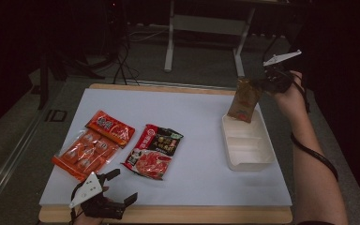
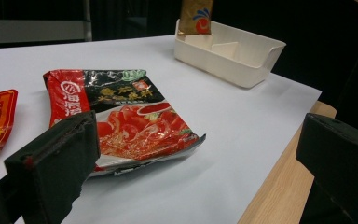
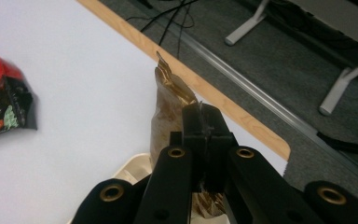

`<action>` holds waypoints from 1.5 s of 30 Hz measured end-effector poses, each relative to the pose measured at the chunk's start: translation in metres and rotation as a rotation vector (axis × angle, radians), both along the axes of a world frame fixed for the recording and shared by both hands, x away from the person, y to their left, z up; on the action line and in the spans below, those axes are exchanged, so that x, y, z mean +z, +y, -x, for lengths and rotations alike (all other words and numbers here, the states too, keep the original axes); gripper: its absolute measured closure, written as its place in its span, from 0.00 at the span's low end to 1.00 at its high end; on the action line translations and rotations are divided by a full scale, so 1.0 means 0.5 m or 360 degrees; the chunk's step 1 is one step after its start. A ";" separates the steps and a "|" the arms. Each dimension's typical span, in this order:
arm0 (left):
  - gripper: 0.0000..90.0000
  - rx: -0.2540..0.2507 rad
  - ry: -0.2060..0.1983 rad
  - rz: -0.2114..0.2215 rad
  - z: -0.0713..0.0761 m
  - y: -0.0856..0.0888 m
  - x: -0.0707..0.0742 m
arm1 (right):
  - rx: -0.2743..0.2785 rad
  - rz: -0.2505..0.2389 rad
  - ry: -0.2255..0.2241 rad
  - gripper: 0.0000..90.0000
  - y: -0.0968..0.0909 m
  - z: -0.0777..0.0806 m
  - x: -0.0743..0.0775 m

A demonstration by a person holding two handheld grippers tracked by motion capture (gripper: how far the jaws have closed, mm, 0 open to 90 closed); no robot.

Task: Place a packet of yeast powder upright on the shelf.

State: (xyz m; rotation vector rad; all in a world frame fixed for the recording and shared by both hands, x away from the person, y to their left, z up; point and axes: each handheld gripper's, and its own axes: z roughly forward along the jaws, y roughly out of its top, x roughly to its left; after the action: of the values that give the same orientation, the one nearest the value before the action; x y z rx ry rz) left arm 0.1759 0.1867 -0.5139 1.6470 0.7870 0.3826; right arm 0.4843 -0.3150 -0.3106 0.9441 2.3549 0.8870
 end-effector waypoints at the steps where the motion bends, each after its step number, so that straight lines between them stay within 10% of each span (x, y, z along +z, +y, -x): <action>1: 0.00 0.0000 -0.0001 0.0000 0.000 0.000 0.000 | 0.0016 -0.0004 0.0000 1.00 0.001 -0.001 -0.002; 16: 0.00 -0.0001 -0.0004 0.0002 0.001 0.001 0.001 | 0.0275 -0.0171 0.0121 1.00 0.020 -0.001 -0.051; 28: 0.00 -0.0007 -0.0003 0.0000 0.000 0.001 0.001 | 0.0177 -0.0202 0.0155 1.00 -0.003 -0.009 -0.116; 45: 0.00 -0.0029 -0.0010 -0.0006 0.002 -0.004 0.003 | 0.0098 -0.0284 0.0076 0.73 -0.021 0.025 -0.078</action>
State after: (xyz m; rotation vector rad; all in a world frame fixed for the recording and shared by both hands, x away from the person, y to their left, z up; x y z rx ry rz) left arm 0.1748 0.1846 -0.5124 1.6550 0.7662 0.3763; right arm 0.4721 -0.3254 -0.3498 0.9760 2.3868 1.1255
